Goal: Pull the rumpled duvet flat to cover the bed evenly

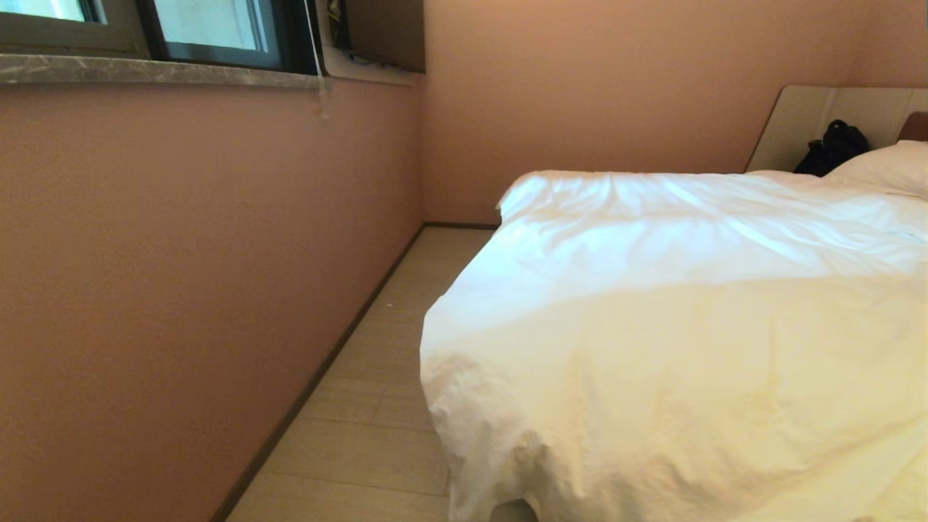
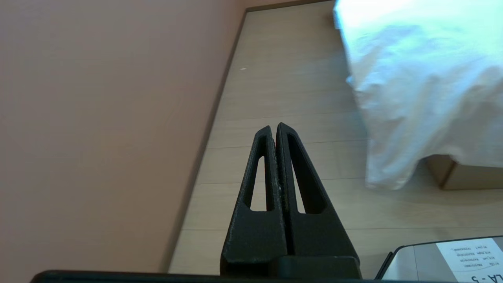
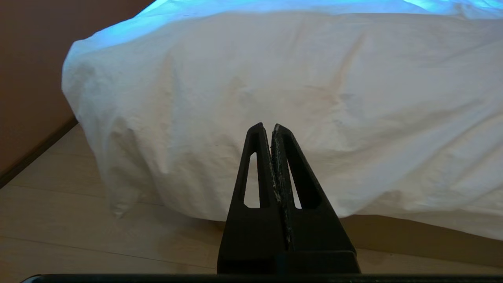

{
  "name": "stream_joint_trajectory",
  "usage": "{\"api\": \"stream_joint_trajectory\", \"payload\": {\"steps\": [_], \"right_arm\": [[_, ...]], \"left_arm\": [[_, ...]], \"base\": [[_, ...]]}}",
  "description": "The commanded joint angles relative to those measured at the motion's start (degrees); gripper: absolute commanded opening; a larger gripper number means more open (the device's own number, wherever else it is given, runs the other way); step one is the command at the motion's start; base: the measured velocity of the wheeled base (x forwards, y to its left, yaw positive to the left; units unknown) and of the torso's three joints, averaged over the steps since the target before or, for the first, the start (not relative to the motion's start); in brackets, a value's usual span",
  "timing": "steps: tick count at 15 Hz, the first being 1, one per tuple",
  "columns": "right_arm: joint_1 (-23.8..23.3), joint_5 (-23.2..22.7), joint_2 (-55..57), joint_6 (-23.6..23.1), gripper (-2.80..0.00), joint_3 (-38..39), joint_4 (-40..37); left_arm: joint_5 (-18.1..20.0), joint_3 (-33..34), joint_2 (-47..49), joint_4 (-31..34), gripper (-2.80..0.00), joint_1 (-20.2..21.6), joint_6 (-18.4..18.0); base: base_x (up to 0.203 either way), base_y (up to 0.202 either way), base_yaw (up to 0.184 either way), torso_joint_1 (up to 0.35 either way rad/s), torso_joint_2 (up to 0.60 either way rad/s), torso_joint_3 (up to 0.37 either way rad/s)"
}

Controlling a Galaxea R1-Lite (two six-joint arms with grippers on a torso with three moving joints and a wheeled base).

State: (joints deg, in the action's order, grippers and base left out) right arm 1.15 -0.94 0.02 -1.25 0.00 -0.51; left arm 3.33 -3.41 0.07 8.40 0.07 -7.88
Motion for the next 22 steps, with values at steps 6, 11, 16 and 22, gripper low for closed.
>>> {"api": "stream_joint_trajectory", "payload": {"steps": [6, 11, 16, 22], "right_arm": [[0.0, 0.0, 0.0, -0.1, -2.8, 0.0, 0.0], [0.0, 0.0, 0.0, 0.0, -2.8, 0.0, 0.0], [0.0, 0.0, 0.0, 0.0, -2.8, 0.0, 0.0], [0.0, 0.0, 0.0, 0.0, -2.8, 0.0, 0.0]], "left_arm": [[-0.1, 0.1, 0.0, 0.0, -2.8, -0.1, 0.3], [-0.1, 0.1, 0.0, 0.0, -2.8, 0.0, 0.3], [-0.1, 0.1, 0.0, 0.0, -2.8, 0.0, 0.4], [-0.1, 0.1, 0.0, 0.0, -2.8, 0.0, 0.3]], "base": [[0.0, 0.195, -0.001, 0.004, 0.0, 0.002], [0.0, 0.064, 0.002, 0.002, 0.0, 0.002], [0.0, 0.0, 0.0, 0.0, 0.0, 0.0], [0.0, 0.0, 0.0, 0.0, 0.0, 0.0]]}}
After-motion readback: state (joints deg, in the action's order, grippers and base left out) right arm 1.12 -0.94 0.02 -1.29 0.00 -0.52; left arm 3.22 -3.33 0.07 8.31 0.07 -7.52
